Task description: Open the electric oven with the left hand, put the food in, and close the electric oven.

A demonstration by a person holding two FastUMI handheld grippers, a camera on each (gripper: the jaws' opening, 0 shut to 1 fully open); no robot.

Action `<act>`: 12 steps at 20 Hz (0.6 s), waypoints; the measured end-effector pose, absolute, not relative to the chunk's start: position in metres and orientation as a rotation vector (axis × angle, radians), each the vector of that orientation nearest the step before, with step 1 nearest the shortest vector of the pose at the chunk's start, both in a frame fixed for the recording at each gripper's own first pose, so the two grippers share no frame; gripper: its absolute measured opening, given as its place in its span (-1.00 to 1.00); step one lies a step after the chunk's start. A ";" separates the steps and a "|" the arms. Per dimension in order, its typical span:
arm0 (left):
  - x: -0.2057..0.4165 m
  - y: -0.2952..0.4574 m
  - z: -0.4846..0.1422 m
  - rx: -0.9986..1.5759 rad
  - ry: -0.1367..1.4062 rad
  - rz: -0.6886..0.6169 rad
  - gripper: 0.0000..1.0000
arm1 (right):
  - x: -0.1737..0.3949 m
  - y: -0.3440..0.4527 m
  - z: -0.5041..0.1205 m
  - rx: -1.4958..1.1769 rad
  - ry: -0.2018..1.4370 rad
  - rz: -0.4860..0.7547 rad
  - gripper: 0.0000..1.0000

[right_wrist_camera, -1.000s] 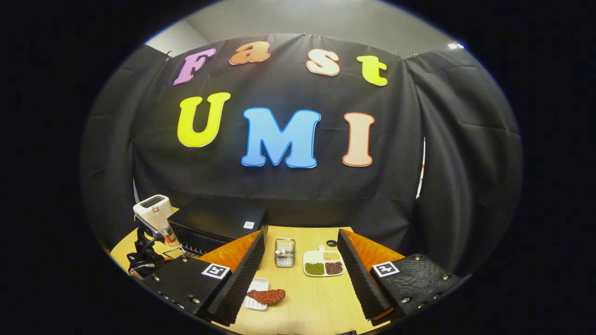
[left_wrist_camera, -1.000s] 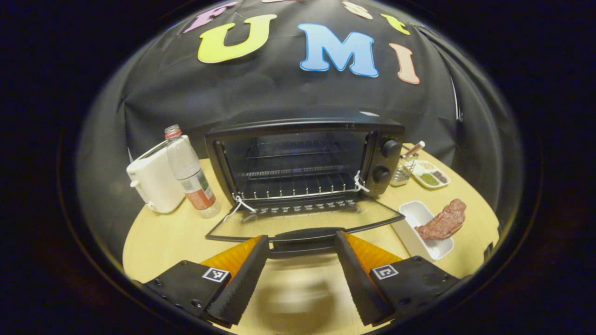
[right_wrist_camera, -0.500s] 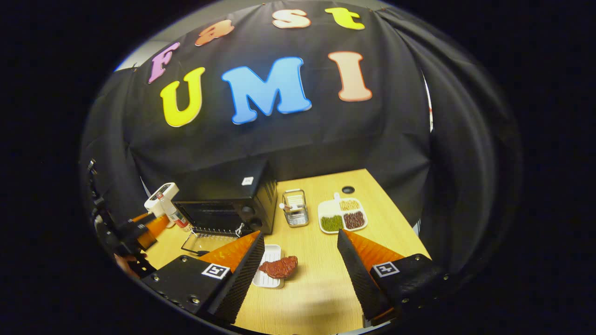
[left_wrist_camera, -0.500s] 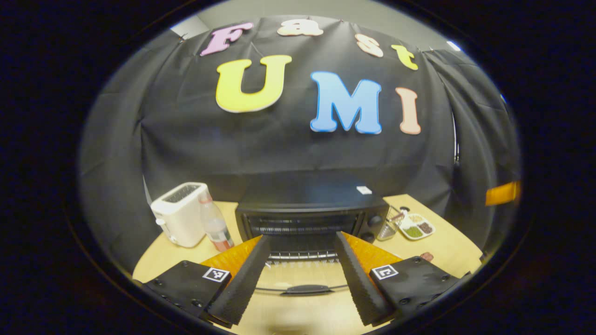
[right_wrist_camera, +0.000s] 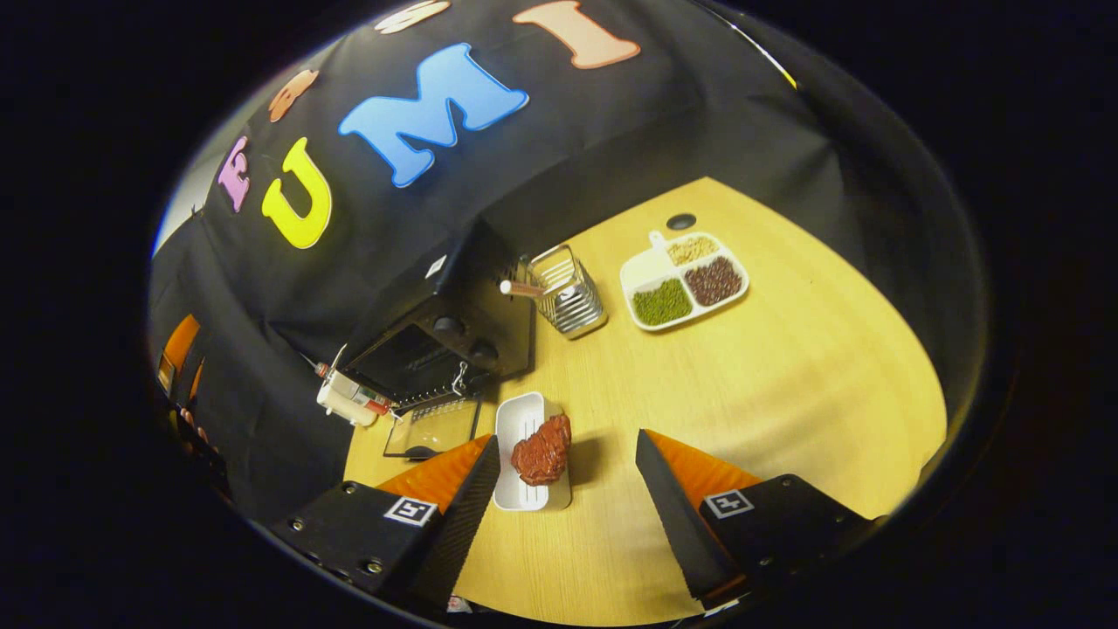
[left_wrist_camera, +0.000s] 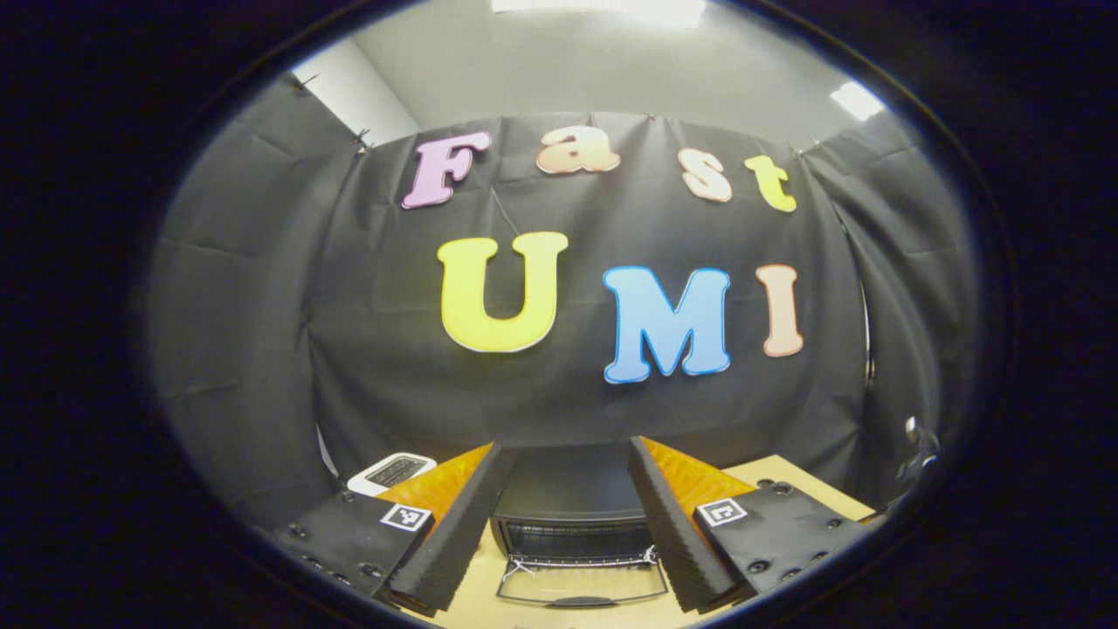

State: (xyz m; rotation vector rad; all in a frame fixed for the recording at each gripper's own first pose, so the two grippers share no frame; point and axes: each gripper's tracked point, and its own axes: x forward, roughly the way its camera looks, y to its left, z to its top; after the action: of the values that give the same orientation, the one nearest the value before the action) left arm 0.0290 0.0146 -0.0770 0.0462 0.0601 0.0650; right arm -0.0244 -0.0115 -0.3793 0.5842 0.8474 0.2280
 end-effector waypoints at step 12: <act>-0.018 0.039 -0.076 0.055 0.100 0.237 0.96 | 0.001 0.044 -0.441 0.775 0.994 0.349 -0.17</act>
State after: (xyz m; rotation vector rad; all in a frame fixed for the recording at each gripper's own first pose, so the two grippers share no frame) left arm -0.0180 0.0395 -0.0758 0.0549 0.0997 0.2365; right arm 0.0006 0.0442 -0.4412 0.7748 0.9939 0.3487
